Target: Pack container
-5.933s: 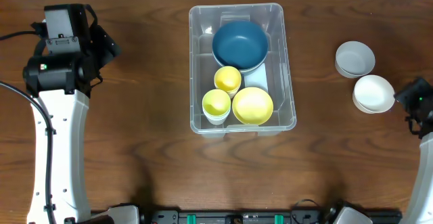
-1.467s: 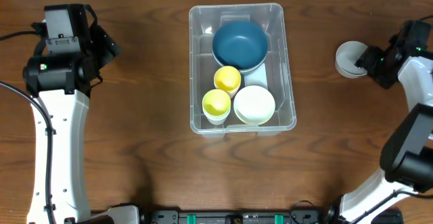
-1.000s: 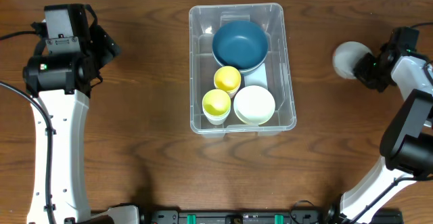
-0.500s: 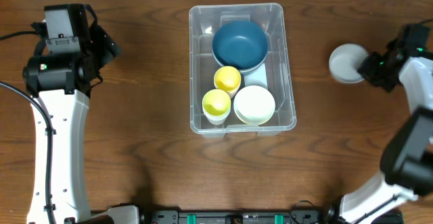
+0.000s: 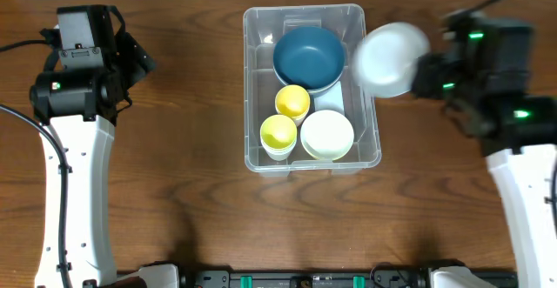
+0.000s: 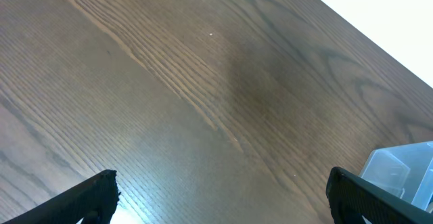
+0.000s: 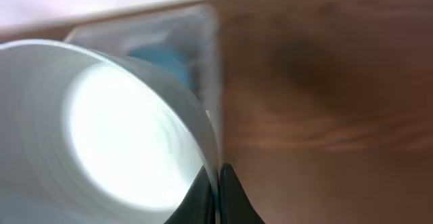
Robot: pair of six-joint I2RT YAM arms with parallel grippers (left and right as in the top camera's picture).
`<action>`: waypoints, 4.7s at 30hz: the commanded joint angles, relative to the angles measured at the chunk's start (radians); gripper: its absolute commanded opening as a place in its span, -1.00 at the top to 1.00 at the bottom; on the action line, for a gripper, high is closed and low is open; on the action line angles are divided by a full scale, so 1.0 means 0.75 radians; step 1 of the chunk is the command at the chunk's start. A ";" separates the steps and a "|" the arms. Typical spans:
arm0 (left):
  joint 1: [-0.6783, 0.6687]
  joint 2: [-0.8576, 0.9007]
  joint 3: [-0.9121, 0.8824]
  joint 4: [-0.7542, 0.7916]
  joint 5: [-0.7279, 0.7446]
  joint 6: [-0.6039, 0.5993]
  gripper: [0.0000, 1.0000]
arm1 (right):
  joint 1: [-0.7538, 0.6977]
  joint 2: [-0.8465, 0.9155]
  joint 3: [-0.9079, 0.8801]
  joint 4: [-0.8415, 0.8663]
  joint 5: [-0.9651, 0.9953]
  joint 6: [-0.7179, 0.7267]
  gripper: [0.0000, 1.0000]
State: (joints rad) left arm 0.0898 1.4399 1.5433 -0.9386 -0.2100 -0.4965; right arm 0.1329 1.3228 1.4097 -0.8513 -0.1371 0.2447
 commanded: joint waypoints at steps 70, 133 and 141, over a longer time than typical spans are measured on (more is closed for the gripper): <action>0.002 -0.002 0.020 -0.004 -0.015 0.008 -0.96 | 0.058 -0.006 0.003 -0.091 0.383 0.122 -0.98; 0.002 -0.002 0.020 -0.004 -0.015 0.008 -0.96 | -0.087 -1.754 -1.463 1.263 0.361 -0.288 -0.98; 0.002 -0.002 0.020 -0.004 -0.015 0.008 -0.96 | -0.155 -1.756 -1.676 1.370 0.191 -0.288 -0.98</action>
State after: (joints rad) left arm 0.0898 1.4399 1.5433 -0.9386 -0.2100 -0.4965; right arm 0.0399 0.0166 0.1890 0.1703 0.0734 0.0399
